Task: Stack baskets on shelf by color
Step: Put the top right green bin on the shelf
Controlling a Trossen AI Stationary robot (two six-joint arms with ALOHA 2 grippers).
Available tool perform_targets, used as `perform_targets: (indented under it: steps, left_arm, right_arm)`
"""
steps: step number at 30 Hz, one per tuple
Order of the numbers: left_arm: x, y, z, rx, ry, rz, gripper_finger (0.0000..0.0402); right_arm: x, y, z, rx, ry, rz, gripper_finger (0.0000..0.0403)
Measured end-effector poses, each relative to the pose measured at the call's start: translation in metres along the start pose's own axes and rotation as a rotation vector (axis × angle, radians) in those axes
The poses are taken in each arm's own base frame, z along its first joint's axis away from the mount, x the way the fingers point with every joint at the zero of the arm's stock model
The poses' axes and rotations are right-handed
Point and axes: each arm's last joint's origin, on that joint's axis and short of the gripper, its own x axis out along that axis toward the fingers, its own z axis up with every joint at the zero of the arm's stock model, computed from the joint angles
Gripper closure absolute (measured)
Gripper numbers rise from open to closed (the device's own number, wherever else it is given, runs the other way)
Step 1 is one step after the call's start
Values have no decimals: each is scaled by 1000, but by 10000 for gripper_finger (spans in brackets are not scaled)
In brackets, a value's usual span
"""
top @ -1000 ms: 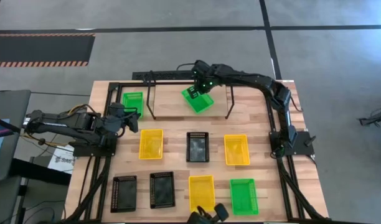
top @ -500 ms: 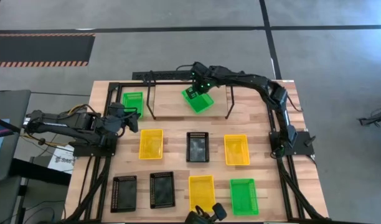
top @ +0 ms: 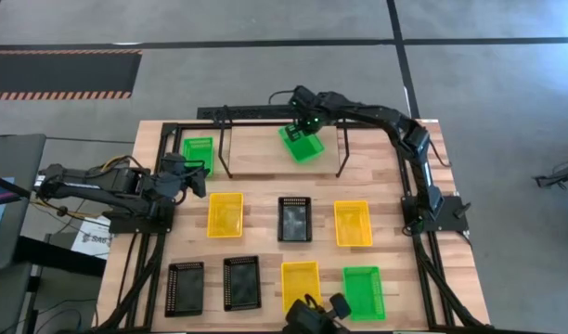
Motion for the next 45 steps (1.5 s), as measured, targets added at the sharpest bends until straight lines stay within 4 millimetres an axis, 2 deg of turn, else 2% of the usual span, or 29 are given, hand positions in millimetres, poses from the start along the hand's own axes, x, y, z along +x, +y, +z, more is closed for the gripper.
perform_targets:
  steps: [4, 9, 20, 23, 37, 45]
  left_arm:
    - [0, 0, 0, 0, 0, 0, 292]
    - [0, 1, -1, 6, 4, 6, 292]
    - [0, 1, -1, 10, 7, 9, 292]
    - [0, 1, -1, 14, 7, 9, 292]
    - [0, 1, -1, 15, 13, 4, 292]
    - [0, 1, -1, 15, 14, 4, 292]
  right_arm:
    - [0, -3, -6, -7, 64, -33, 403]
    - [-3, 8, -19, -45, 112, -85, 403]
    - [-31, 31, -47, -129, 186, -172, 403]
    - [-33, 35, -55, -153, 227, -190, 403]
    - [-41, 63, -77, -134, 235, -186, 403]
    - [-54, 64, -79, -125, 218, -187, 403]
